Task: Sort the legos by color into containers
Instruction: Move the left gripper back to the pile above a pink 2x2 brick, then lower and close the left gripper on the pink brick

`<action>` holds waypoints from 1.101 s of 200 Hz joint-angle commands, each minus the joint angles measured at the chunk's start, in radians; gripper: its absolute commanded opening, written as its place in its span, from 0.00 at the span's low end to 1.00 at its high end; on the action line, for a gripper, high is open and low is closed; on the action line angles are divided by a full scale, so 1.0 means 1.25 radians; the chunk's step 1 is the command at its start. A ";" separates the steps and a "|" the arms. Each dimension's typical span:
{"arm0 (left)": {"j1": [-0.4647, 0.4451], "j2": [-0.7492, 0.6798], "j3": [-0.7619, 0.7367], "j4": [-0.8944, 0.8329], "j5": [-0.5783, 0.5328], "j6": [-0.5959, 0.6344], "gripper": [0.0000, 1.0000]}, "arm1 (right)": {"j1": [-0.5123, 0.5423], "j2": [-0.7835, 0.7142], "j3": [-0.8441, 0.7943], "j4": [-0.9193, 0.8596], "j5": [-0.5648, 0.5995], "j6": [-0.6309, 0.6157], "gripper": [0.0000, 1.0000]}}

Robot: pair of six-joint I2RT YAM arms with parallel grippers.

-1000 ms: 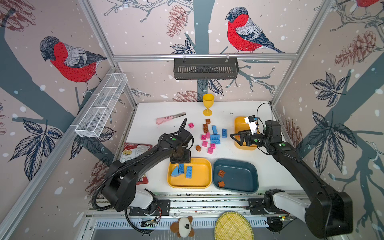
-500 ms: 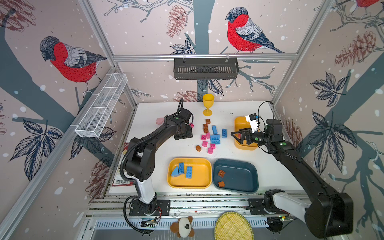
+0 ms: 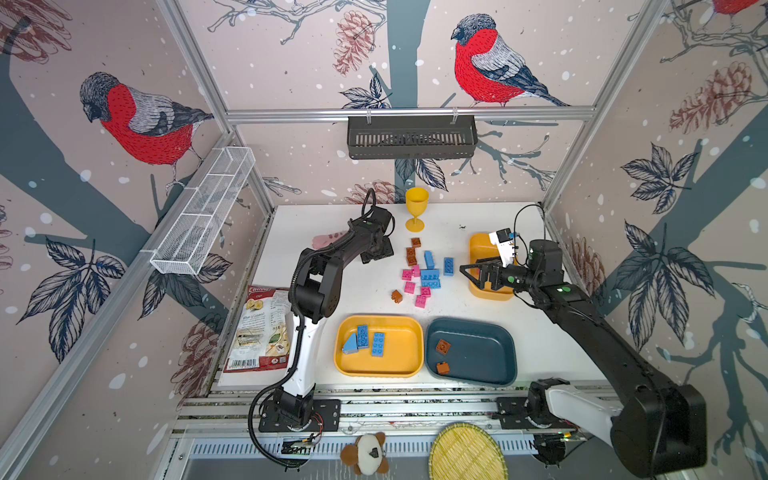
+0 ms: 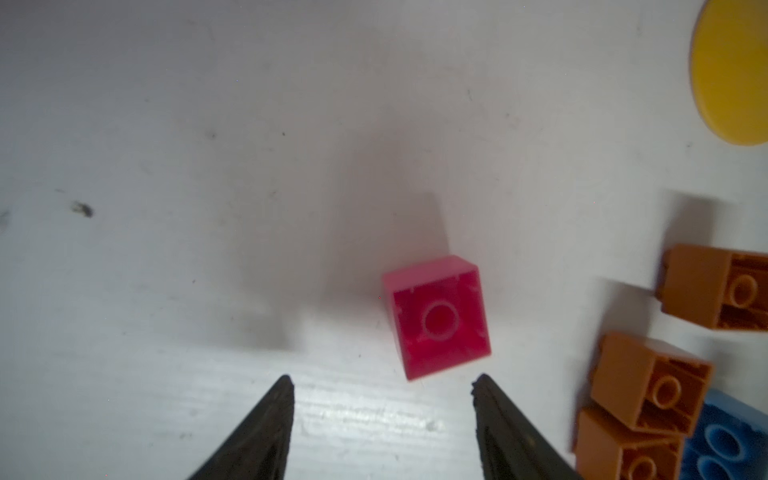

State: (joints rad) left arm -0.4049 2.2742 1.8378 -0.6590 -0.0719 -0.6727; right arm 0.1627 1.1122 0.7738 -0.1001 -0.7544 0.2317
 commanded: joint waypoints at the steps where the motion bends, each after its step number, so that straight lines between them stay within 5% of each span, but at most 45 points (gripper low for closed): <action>1: 0.002 0.035 0.050 0.006 -0.009 -0.023 0.68 | 0.001 -0.008 -0.005 0.018 0.010 -0.005 1.00; 65: 0.004 0.104 0.139 -0.020 -0.025 -0.030 0.68 | -0.005 -0.005 -0.007 0.021 0.010 -0.009 1.00; 150: 0.002 0.174 0.263 -0.119 -0.077 0.075 0.62 | -0.010 0.012 0.004 0.015 0.003 -0.015 0.99; 220: -0.002 0.174 0.290 -0.136 -0.029 0.304 0.60 | -0.011 0.022 0.012 0.012 -0.006 -0.017 0.99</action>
State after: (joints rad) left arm -0.4068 2.4931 2.1887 -0.7990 -0.1478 -0.4347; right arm 0.1497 1.1385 0.7834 -0.1005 -0.7509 0.2276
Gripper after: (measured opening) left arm 0.610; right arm 0.994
